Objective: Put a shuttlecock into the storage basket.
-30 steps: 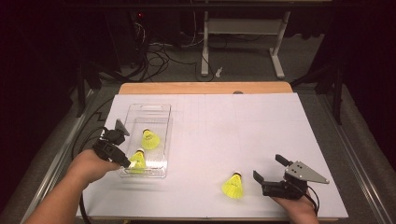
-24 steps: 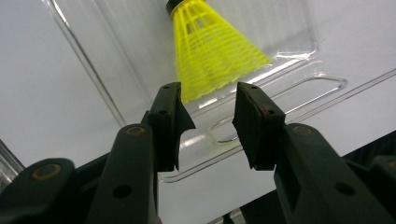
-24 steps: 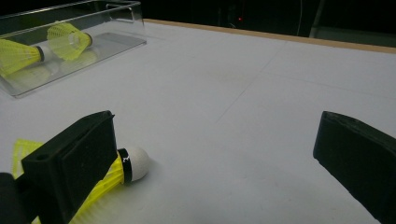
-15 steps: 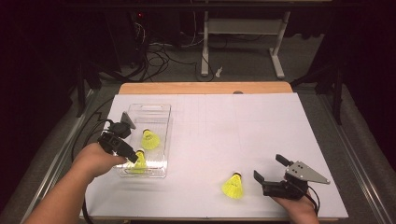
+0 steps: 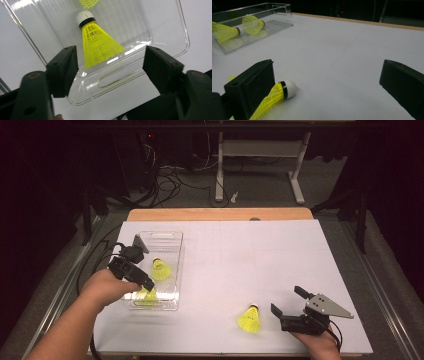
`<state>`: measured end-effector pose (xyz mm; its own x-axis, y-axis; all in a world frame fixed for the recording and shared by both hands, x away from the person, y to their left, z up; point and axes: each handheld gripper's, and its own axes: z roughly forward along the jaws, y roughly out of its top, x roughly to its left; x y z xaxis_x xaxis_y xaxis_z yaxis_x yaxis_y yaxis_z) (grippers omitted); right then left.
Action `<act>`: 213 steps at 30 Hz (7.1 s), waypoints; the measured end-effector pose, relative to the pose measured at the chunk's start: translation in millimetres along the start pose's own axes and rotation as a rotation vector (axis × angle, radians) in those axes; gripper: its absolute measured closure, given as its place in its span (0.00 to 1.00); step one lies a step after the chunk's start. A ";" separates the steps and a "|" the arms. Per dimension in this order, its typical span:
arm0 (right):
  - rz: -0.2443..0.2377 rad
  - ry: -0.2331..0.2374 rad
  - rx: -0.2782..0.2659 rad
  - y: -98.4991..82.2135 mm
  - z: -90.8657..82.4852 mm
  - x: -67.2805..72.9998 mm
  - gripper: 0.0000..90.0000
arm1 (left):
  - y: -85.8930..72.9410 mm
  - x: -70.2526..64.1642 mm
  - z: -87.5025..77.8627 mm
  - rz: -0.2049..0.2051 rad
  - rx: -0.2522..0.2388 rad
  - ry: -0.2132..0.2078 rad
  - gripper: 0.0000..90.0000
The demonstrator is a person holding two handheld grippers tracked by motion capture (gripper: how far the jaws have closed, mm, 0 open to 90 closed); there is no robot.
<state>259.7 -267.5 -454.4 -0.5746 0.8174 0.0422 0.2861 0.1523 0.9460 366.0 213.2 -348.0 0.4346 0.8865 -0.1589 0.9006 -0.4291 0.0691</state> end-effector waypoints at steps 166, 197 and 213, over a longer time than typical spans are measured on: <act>-0.025 -0.018 0.043 36.0 59.5 47.3 1.00 | 53.1 -115.8 28.5 0.178 0.086 -0.053 0.03; -0.018 0.018 0.067 23.5 69.5 68.0 1.00 | 69.0 -163.7 57.0 0.254 0.085 -0.089 0.06; 0.001 0.052 0.055 24.4 68.4 75.1 1.00 | 70.8 -164.9 58.2 0.274 0.000 -0.132 0.43</act>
<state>276.0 -164.4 -450.1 -0.6130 0.7877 0.0613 0.3278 0.1830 0.9268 357.7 26.6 -374.2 0.6571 0.7072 -0.2609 0.7496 -0.6494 0.1276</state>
